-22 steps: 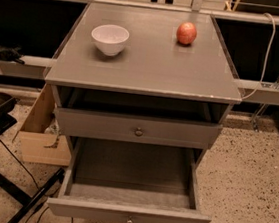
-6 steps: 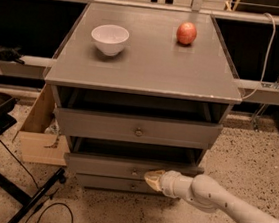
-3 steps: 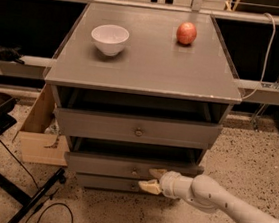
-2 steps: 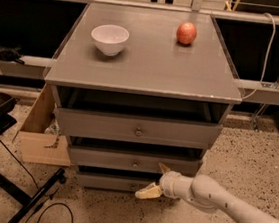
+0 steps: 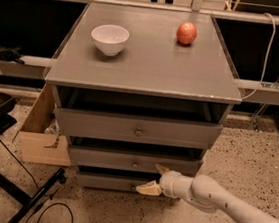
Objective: Close middle drawer
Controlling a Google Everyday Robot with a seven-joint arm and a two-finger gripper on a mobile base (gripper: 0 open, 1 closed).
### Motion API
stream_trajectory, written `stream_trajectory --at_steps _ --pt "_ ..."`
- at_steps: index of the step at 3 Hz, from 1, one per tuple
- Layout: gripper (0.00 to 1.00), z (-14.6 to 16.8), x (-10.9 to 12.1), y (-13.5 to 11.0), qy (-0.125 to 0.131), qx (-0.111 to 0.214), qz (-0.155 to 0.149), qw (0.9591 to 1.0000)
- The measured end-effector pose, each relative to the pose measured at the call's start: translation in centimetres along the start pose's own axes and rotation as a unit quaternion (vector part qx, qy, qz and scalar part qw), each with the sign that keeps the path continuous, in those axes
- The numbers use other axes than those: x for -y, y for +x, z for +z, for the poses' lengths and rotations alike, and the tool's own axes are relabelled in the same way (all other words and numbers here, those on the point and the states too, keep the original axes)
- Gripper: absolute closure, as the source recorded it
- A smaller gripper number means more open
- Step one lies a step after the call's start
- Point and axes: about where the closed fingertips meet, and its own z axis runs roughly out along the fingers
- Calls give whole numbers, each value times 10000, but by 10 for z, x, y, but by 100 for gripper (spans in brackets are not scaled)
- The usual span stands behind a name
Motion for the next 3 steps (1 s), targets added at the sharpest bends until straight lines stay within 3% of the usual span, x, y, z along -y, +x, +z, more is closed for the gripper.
stream_trajectory --at_steps 1,2,3 --pt "43 -17 -20 -5 -91 -296 -242 9992" --pt "74 -66 -69 -6 -207 -1177 -632 9908" --pt "97 -93 -104 -11 -188 -1774 -608 9821"
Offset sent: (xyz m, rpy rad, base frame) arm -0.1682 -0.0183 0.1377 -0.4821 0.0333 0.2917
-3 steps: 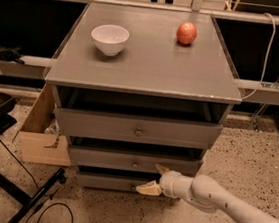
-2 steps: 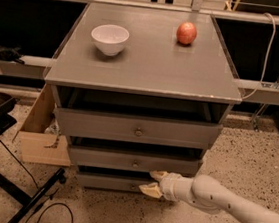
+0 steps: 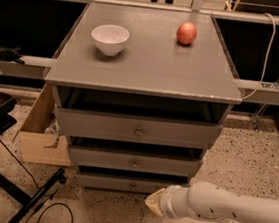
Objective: Close middle drawer
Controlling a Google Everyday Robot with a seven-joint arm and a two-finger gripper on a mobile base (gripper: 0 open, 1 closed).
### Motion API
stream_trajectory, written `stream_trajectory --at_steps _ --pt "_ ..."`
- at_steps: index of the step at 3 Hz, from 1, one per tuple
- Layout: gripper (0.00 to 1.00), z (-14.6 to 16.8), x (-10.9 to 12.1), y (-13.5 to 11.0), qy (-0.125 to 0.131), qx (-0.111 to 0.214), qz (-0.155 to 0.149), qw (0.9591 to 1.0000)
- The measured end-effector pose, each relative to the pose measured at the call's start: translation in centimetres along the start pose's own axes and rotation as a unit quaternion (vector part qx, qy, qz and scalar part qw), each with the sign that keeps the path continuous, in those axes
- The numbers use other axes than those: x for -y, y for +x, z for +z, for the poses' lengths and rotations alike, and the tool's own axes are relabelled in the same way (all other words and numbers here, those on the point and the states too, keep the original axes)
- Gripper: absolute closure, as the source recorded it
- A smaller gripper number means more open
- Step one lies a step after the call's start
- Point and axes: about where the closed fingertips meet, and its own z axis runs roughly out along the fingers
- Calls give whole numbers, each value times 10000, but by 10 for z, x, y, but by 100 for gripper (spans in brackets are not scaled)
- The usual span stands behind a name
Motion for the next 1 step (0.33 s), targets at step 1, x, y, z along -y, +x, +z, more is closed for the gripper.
stream_trajectory --at_steps 1 --pt "100 -24 -14 -10 354 -405 259 9982"
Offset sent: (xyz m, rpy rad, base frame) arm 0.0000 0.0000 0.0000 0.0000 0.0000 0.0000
